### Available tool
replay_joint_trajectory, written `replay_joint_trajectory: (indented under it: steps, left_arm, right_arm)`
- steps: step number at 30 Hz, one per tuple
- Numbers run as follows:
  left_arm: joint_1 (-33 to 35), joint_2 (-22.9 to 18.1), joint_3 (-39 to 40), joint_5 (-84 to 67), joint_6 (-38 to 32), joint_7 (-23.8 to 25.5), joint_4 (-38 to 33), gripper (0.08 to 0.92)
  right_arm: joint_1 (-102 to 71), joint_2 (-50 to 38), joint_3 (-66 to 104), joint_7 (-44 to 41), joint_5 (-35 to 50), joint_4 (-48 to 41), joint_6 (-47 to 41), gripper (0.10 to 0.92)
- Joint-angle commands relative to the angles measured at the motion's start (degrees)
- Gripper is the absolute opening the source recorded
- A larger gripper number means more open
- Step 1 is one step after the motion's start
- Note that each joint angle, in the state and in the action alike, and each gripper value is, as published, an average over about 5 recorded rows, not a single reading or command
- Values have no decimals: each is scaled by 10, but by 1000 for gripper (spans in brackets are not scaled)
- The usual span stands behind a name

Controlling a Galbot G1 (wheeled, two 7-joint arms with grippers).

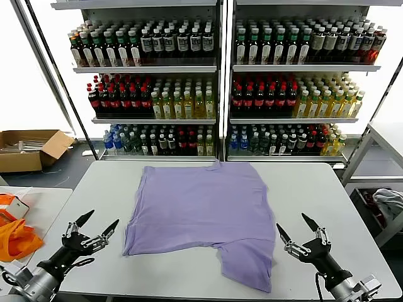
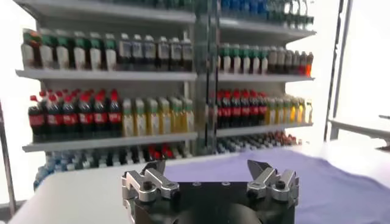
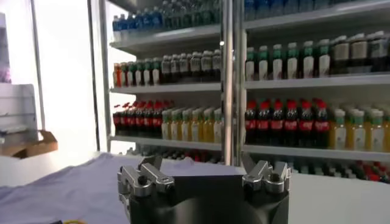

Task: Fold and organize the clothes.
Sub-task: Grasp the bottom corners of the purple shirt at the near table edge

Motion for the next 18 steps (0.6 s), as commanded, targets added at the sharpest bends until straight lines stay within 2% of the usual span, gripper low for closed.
replay_joint_trajectory:
  steps: [1, 7, 18]
  left_arm:
    - [-1, 39, 44, 35, 53, -22, -9, 822]
    - [-4, 32, 66, 62, 87, -29, -7, 823]
    - [-21, 15, 93, 79, 112, -56, 17, 823]
  right_arm:
    - [-18, -67, -12, 21, 1, 21, -29, 823]
    - [-58, -82, -18, 40, -32, 40, -73, 823]
    - [-76, -39, -63, 35, -51, 36, -107, 823]
